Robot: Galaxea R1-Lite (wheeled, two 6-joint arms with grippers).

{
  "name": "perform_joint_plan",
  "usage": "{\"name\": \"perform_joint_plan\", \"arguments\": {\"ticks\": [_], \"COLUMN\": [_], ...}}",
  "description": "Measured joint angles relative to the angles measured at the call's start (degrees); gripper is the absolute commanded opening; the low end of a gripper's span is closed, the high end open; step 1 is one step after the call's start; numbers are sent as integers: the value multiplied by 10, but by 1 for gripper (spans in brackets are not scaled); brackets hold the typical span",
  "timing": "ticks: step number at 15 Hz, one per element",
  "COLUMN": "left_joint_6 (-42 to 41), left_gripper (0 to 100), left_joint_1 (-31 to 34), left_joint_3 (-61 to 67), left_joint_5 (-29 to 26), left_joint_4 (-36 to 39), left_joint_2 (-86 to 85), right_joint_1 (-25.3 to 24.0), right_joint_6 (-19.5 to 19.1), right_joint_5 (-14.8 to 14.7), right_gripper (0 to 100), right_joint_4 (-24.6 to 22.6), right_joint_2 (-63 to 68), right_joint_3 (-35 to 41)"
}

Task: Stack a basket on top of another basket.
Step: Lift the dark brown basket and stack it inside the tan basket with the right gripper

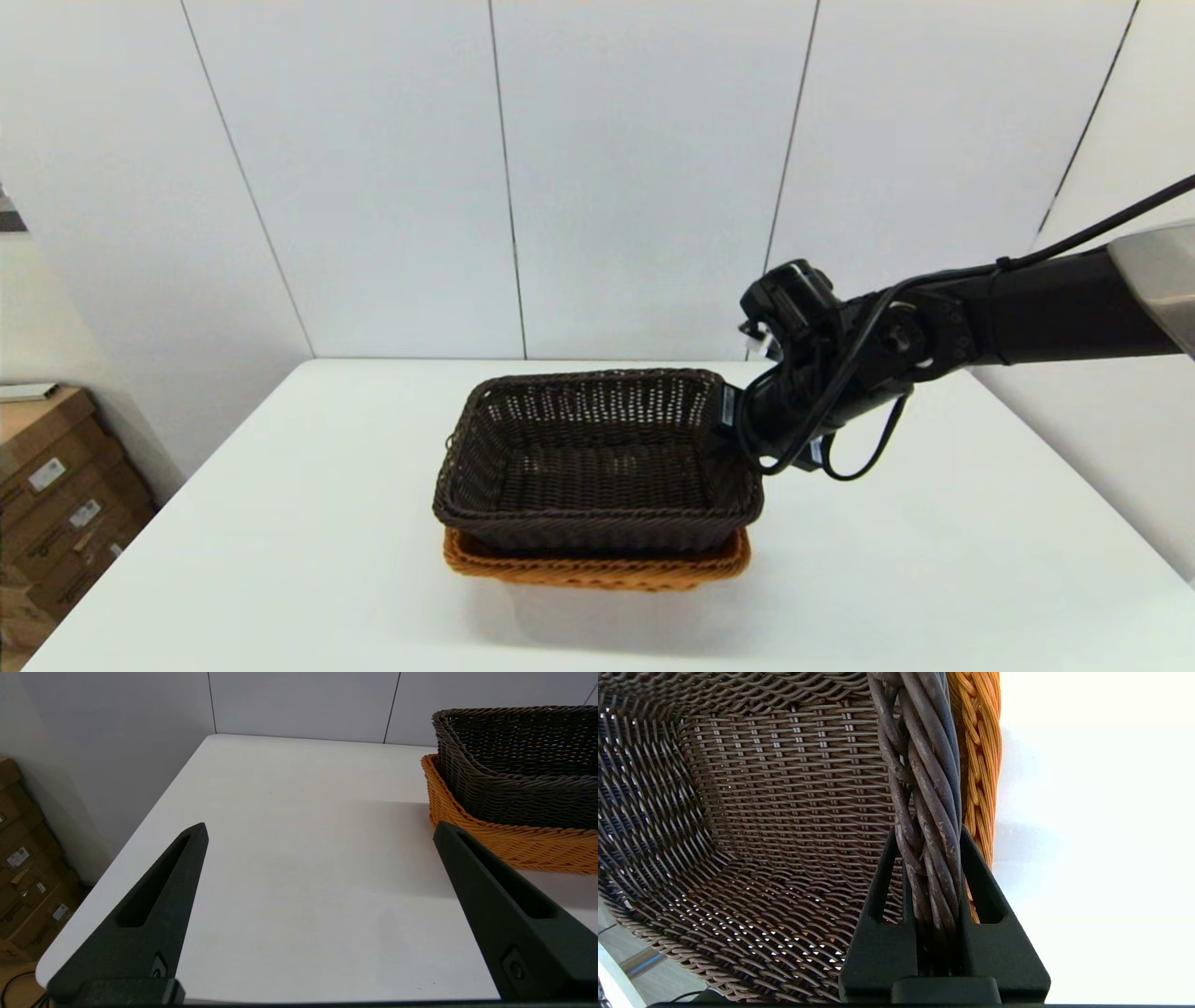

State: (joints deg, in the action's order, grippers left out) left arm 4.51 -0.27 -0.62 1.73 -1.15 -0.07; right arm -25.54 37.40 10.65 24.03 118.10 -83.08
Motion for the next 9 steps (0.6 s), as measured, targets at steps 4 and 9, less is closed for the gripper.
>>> {"name": "perform_joint_plan", "arguments": {"ticks": [4, 9], "left_joint_6": [0, 0], "left_gripper": [100, 100], "left_joint_1": [0, 0], "left_joint_3": [0, 0], "left_joint_5": [0, 0], "left_joint_4": [0, 0], "left_joint_2": [0, 0], "right_joint_1": [0, 1], "right_joint_6": [0, 0], "right_joint_5": [0, -4], "right_gripper": [0, 100], "right_joint_4": [-1, -10], "right_joint_2": [3, 3], "right_joint_3": [2, 6]}}
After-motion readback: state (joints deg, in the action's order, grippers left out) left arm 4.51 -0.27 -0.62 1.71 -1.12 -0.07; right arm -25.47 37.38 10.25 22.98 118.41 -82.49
